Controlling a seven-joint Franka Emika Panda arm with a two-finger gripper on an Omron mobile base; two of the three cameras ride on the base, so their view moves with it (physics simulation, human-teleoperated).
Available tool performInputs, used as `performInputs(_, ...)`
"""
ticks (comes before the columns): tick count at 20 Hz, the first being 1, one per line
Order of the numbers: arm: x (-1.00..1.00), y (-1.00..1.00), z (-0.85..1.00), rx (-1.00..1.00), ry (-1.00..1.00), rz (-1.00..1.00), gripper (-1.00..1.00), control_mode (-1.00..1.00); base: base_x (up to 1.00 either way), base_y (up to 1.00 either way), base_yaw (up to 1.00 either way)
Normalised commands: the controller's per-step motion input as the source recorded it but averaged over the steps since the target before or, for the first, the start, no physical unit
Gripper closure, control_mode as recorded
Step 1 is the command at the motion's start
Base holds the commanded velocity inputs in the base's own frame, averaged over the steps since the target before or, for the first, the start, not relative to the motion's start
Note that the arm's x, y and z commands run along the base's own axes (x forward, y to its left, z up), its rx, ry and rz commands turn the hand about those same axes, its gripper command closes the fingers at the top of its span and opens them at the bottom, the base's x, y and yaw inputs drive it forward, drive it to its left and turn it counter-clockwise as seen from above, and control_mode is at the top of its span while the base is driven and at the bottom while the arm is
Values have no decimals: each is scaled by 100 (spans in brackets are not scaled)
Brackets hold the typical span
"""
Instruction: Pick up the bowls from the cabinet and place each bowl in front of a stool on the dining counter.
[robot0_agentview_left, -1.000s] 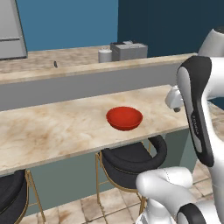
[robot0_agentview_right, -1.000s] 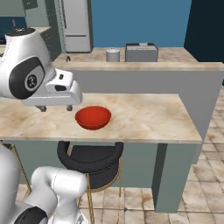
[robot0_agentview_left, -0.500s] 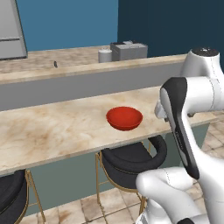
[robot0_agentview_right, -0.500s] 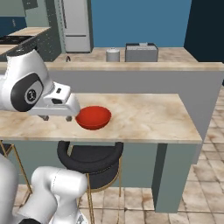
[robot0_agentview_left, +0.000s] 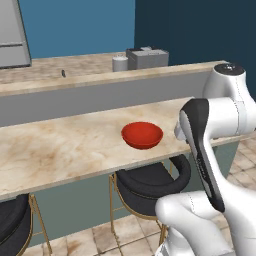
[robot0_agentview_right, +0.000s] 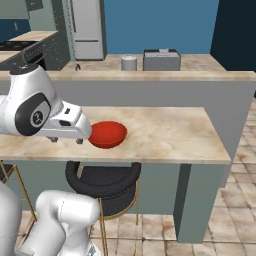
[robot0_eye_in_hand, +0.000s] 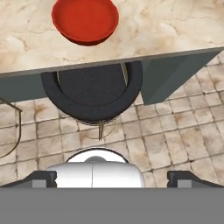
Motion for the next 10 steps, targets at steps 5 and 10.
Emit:
performInputs(5,0,-2,0,0,0,0,-100,100,1,-18,0)
performInputs(10,0,0,0,0,0,0,-100,100,2,-99,0)
